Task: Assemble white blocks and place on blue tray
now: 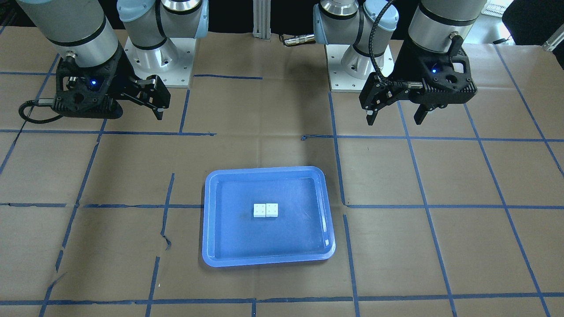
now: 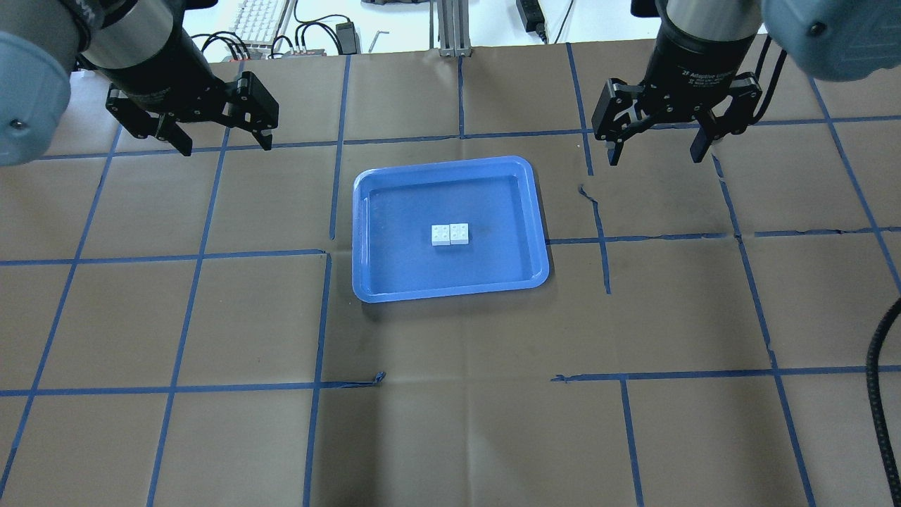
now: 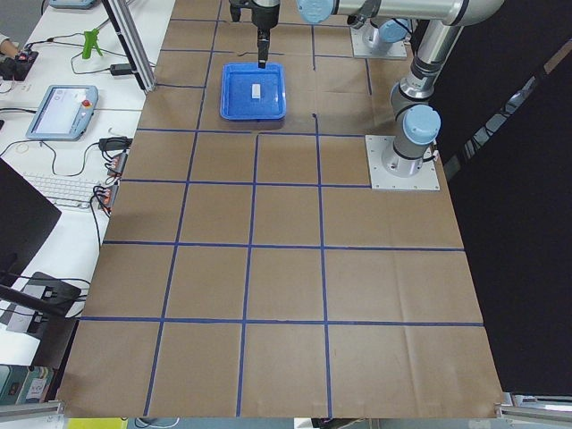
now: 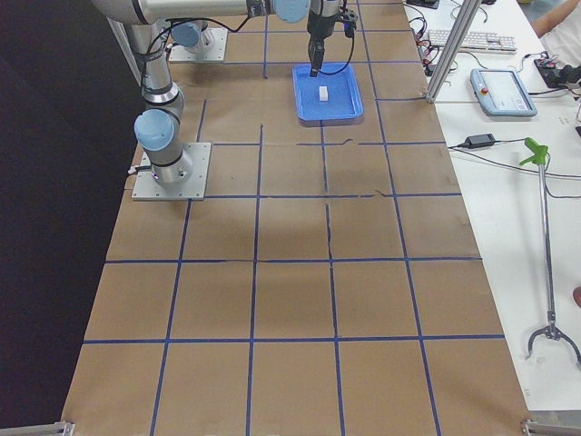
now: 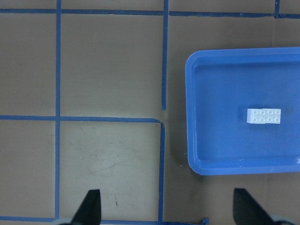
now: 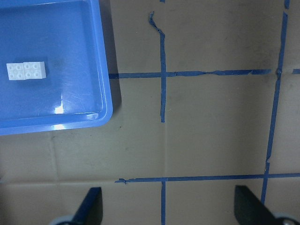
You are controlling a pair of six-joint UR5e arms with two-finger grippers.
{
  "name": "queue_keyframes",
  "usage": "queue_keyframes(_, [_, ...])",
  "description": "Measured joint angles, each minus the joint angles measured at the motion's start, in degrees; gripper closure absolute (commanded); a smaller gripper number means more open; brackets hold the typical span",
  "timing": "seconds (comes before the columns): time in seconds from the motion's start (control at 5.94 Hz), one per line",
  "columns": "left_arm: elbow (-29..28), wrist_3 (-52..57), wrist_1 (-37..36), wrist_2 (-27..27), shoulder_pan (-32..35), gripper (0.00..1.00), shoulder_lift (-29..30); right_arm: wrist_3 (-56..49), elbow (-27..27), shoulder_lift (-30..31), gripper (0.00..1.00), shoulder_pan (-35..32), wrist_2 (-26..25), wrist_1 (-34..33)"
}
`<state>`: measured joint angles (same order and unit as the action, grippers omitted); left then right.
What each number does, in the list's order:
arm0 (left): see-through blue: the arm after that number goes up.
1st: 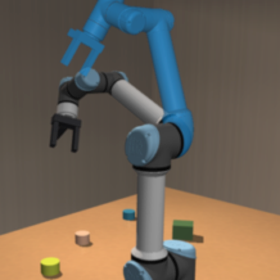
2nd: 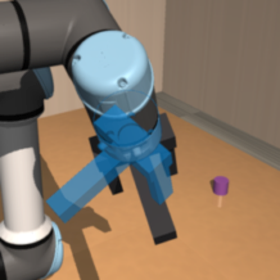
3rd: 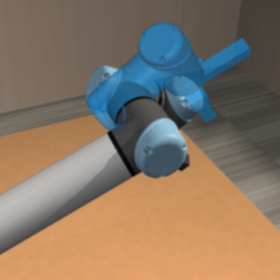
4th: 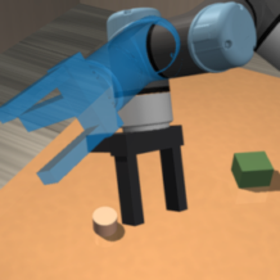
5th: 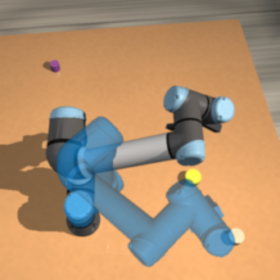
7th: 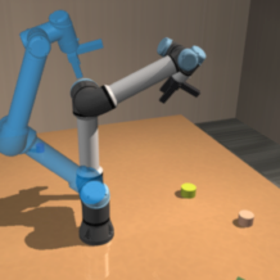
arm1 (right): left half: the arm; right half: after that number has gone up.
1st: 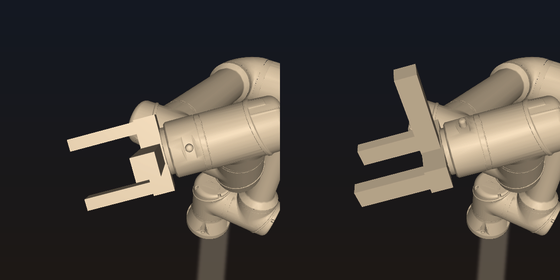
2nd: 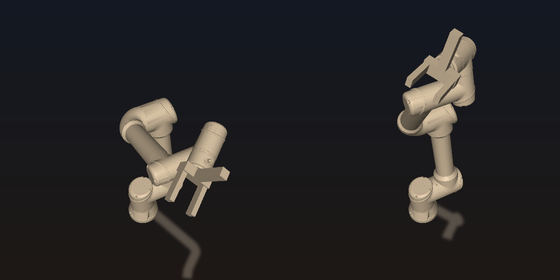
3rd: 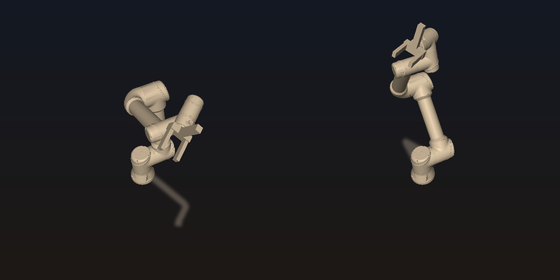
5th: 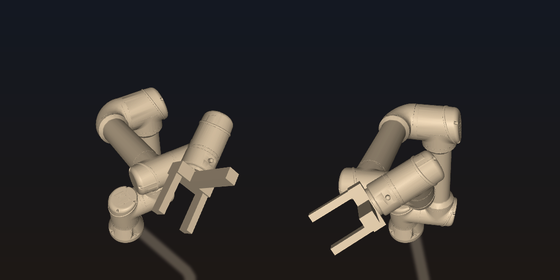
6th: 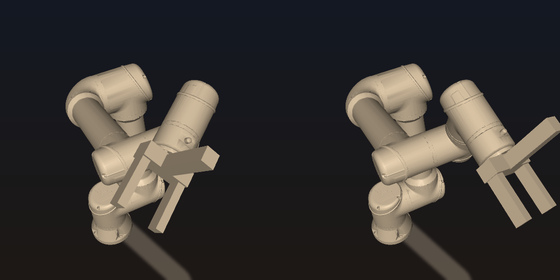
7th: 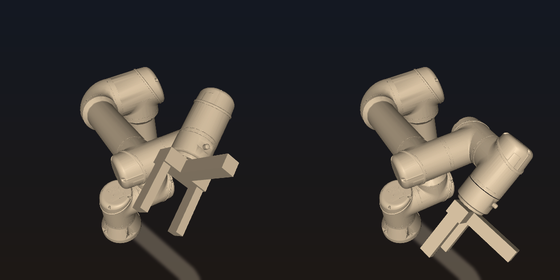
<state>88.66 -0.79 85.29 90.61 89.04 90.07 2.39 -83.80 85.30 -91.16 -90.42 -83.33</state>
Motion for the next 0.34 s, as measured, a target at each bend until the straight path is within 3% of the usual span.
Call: queue_keyframes(0.34, [0.0,0.0,0.0,0.0,0.0,0.0,0.0,0.1,0.0,0.1,0.0,0.3,0.0,-0.2])
